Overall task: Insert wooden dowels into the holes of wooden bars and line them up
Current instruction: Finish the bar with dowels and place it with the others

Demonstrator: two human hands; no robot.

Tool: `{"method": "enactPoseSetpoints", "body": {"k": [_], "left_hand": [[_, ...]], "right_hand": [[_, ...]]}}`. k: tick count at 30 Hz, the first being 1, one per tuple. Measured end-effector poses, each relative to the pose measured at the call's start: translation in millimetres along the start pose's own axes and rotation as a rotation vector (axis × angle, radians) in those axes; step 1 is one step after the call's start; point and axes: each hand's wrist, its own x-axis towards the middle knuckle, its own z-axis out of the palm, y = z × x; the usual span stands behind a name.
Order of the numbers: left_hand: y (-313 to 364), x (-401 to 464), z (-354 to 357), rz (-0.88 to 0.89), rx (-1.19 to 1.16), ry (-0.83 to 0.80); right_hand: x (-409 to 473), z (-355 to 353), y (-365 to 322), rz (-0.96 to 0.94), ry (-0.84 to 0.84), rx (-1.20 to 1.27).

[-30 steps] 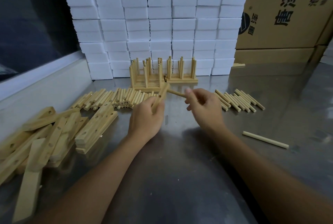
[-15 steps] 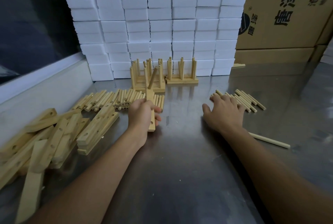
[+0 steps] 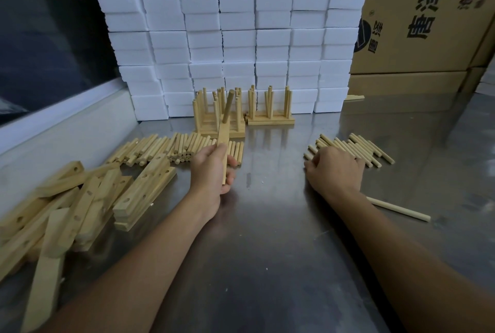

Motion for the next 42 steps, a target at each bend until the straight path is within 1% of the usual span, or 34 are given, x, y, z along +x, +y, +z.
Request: {"method": "enactPoseSetpoints", "body": {"k": [3, 7, 11, 14, 20, 25, 28, 33, 36, 39, 40, 42], "left_hand": [[-0.7, 0.8, -1.2, -0.003, -0.001, -0.004], [-1.5, 1.0, -1.6, 0.002, 0.002, -0.011], [-0.8, 1.2, -2.6, 0.002, -0.009, -0.033], [-0.5, 0.9, -3.8, 0.010, -0.020, -0.067], [-2.7, 0.3, -2.1, 0.027, 0.027, -0.090], [-4.4, -3.0, 1.6, 0.077, 0.165, -0.140], [-4.8, -4.7, 4.7, 0.101, 0.238, -0.172], [-6.7, -7.0, 7.0, 0.130, 0.271, -0.211], [-7.1, -5.2, 6.6, 0.126, 0.266, -0.196], [-7.4, -4.4, 6.3, 0.109, 0.259, -0.186], [-7.3, -4.3, 6.5, 0.105, 0.256, -0.182], [-7.2, -4.2, 6.4, 0.103, 0.255, -0.174]], "right_hand": [[-0.2, -0.4, -3.2, -0.046, -0.035, 0.060], [-0.9, 1.4, -8.2, -0.121, -0.129, 0.085], [-3.5, 1.6, -14.7, -0.174, -0.144, 0.231], [-9.9, 0.0, -20.9, -0.204, -0.107, 0.328], [-19.3, -4.7, -27.9, -0.201, -0.031, 0.379], [-21.9, -4.9, -33.2, -0.237, 0.098, 0.422], [-26.2, -4.7, -38.8, -0.297, 0.176, 0.455], [-30.4, -1.7, -45.9, -0.456, 0.164, 0.614], [-30.2, 1.8, -47.7, -0.495, 0.148, 0.677], [-29.2, 2.0, -49.4, -0.457, 0.225, 0.688], [-28.3, 0.9, -49.4, -0.425, 0.232, 0.732], [-27.5, -0.3, -48.9, -0.358, 0.189, 0.863]]}}
